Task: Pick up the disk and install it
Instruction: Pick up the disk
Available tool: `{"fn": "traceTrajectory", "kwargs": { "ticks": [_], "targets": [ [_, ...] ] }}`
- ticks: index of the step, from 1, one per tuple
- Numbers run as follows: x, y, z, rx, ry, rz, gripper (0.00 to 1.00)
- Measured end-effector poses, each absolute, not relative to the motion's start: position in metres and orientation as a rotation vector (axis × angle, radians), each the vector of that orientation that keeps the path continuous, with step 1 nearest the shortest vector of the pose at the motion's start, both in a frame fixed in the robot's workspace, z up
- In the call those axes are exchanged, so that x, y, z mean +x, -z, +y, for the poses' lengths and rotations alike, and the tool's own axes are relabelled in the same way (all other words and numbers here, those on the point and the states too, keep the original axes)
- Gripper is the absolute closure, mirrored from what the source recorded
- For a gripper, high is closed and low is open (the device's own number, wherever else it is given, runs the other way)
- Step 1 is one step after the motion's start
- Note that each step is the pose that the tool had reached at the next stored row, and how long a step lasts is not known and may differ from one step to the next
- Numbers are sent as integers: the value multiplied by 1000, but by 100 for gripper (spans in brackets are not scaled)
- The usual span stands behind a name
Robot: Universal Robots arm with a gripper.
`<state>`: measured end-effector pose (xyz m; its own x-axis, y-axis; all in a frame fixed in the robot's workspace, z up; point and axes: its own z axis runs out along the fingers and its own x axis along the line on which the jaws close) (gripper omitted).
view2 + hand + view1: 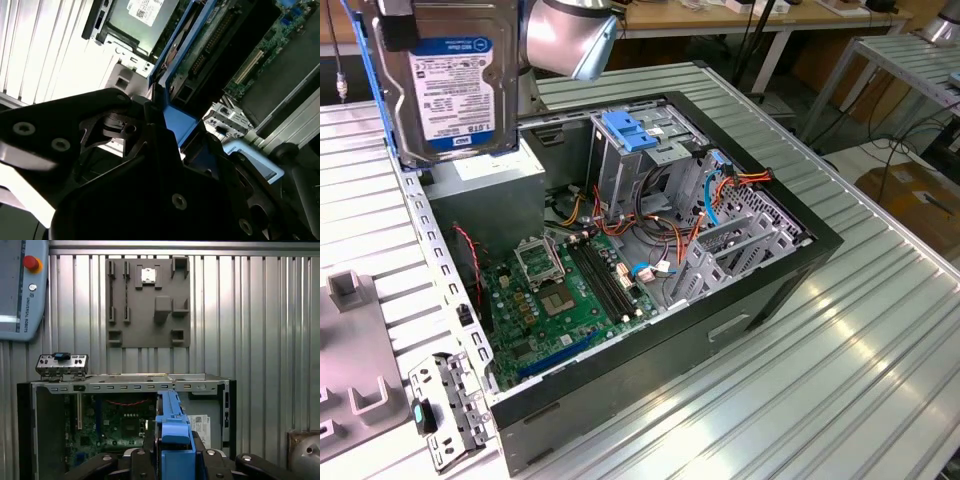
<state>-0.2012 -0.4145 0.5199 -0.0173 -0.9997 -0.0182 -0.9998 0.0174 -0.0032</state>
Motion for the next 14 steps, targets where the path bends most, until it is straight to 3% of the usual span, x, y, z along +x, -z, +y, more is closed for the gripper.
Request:
{"fn": "traceTrajectory", "kwargs": {
  "ticks": [3, 14],
  "targets": [
    [-164, -517, -418, -2171, 5, 2230, 63],
    [-156, -513, -419, -2147, 32, 2233, 63]
  ]
}}
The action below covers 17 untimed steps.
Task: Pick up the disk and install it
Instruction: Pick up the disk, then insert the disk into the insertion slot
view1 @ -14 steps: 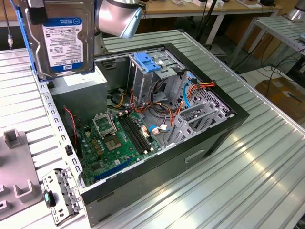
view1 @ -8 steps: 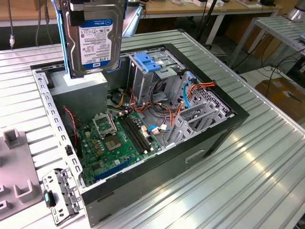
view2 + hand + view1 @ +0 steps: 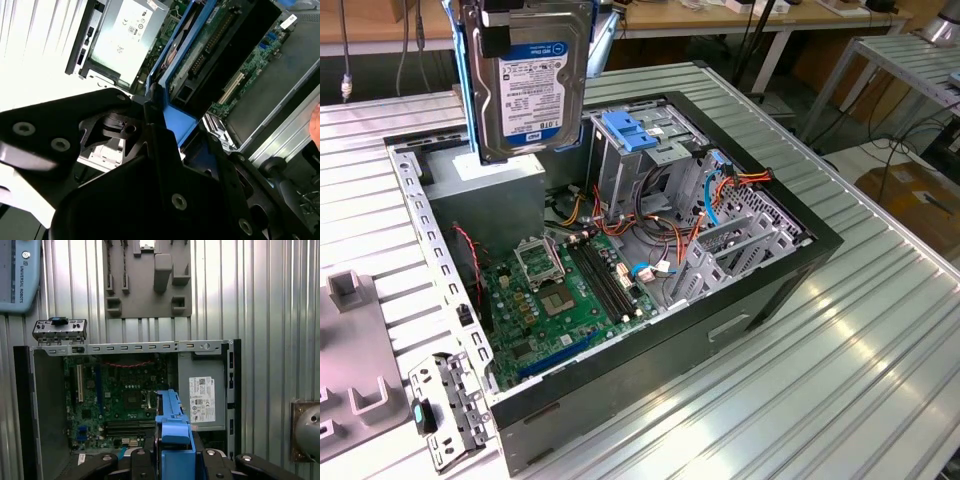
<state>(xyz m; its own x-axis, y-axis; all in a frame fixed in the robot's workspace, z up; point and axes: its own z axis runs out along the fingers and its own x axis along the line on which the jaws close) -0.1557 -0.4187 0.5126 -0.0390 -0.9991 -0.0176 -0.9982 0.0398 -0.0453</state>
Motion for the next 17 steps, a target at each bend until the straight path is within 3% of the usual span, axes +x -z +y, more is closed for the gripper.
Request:
{"fn": "traceTrajectory", "kwargs": {
  "ticks": [17],
  "targets": [
    [-155, -513, -425, -2147, 32, 2233, 63]
  ]
}}
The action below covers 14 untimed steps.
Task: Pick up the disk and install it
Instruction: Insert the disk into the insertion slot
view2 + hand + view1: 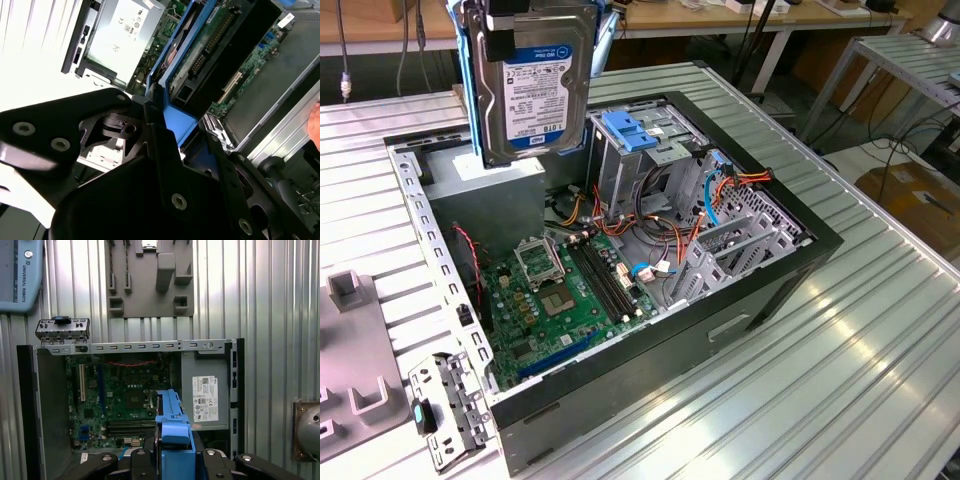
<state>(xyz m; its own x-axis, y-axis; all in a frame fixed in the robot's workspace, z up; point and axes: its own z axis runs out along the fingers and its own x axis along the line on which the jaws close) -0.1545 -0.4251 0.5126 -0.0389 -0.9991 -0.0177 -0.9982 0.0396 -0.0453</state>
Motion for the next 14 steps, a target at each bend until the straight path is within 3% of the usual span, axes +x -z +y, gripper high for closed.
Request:
{"fn": "traceTrajectory", "kwargs": {
  "ticks": [14],
  "targets": [
    [-155, -513, -433, -2147, 32, 2233, 63]
  ]
}}
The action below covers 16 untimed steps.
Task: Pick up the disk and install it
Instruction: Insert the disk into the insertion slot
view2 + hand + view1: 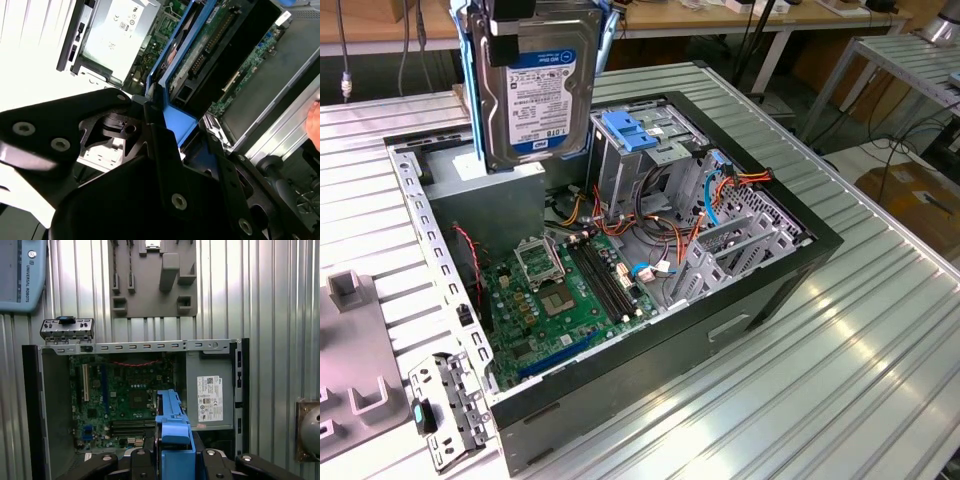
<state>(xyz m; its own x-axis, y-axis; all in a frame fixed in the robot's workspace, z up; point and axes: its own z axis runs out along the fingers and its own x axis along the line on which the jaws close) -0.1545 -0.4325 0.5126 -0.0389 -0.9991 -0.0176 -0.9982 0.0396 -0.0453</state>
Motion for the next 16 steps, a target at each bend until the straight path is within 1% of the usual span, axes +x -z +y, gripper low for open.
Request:
{"fn": "traceTrajectory", "kwargs": {
  "ticks": [16],
  "targets": [
    [-149, -513, -442, -2147, 32, 2233, 63]
  ]
}}
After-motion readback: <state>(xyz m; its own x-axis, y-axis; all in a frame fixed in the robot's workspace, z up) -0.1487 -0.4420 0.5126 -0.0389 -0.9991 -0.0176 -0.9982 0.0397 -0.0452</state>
